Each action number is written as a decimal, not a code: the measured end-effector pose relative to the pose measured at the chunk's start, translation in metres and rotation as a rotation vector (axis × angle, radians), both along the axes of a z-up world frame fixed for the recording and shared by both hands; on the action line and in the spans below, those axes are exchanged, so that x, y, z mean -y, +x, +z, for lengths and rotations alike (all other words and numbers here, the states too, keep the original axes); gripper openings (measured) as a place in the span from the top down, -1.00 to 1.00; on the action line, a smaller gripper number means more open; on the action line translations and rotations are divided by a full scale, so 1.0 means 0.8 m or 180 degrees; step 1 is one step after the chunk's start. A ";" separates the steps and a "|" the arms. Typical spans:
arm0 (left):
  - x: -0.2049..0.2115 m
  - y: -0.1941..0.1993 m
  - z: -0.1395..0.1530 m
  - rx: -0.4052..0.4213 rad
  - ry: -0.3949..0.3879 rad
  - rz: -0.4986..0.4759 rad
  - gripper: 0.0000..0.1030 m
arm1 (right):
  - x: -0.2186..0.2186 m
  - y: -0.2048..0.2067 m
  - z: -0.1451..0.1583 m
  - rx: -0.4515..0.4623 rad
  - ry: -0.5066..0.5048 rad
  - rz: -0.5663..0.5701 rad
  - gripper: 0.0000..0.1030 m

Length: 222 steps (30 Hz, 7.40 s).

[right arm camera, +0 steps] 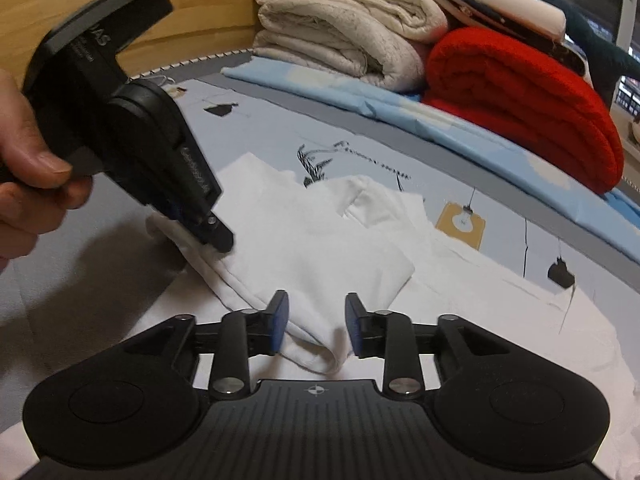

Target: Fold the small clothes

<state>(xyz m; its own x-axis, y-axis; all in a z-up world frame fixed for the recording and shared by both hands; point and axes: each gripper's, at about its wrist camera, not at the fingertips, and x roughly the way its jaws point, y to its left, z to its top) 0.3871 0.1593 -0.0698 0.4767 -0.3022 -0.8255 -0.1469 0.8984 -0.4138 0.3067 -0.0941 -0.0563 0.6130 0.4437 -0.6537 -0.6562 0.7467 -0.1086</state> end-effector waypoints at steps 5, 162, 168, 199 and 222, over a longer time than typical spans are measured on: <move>0.035 0.000 0.035 0.0378 -0.0656 -0.0510 0.92 | 0.005 -0.009 0.007 0.0197 -0.0049 0.0074 0.13; 0.168 -0.015 0.039 0.0756 0.1199 -0.0336 -0.24 | 0.561 0.033 0.019 -0.0665 0.1367 -0.4187 0.20; 0.166 0.001 0.033 0.0717 0.1132 -0.0329 -0.28 | 0.606 0.036 -0.018 -0.1003 0.1537 -0.4469 0.08; 0.160 0.013 0.025 0.0660 0.1107 -0.0359 -0.28 | 0.711 0.032 -0.066 -0.0413 0.2530 -0.5263 0.94; 0.068 0.005 0.054 0.0502 0.0897 0.0320 -0.28 | 0.193 0.070 0.054 -0.0603 0.1167 -0.0433 0.83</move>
<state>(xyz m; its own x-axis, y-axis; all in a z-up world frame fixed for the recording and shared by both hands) 0.3915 0.1047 -0.0267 0.6212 -0.0175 -0.7835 -0.1946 0.9650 -0.1759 0.3627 -0.2483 -0.0127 0.5664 0.5910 -0.5744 -0.5320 0.7945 0.2929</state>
